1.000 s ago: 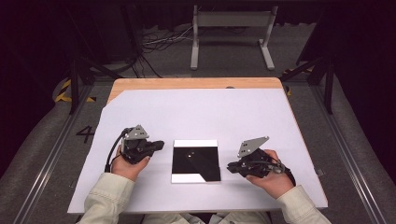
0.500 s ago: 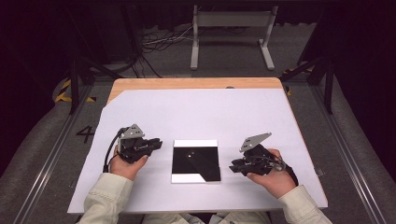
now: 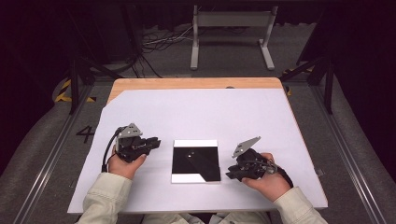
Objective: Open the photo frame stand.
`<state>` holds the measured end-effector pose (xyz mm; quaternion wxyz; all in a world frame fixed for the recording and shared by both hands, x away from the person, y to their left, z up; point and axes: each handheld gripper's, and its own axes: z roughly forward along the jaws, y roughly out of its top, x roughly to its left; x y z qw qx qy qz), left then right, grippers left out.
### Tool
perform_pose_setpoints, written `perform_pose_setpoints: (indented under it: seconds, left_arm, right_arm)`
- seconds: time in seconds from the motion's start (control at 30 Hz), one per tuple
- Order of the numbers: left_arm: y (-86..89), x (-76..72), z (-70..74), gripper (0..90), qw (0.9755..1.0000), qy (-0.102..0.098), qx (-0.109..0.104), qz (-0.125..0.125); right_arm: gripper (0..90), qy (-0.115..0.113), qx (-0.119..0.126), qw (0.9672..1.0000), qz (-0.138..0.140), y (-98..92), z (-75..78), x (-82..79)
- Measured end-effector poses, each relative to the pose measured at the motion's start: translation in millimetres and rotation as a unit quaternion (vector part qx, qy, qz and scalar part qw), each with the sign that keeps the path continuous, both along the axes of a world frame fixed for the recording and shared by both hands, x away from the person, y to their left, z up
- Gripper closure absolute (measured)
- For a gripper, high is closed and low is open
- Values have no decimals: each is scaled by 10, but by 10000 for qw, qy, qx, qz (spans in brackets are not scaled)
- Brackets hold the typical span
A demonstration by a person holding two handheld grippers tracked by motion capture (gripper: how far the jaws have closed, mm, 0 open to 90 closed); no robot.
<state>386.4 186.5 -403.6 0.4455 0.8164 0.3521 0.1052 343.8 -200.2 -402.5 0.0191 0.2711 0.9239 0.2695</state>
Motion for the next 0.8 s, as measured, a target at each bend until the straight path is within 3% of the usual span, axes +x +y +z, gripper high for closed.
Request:
perform_pose_setpoints:
  seconds: [0.8]
  left_arm:
    - [9,-1,6,766,10000,-17,35,-33]
  right_arm:
    - [739,210,-205,9990,327,176,-122,-61]
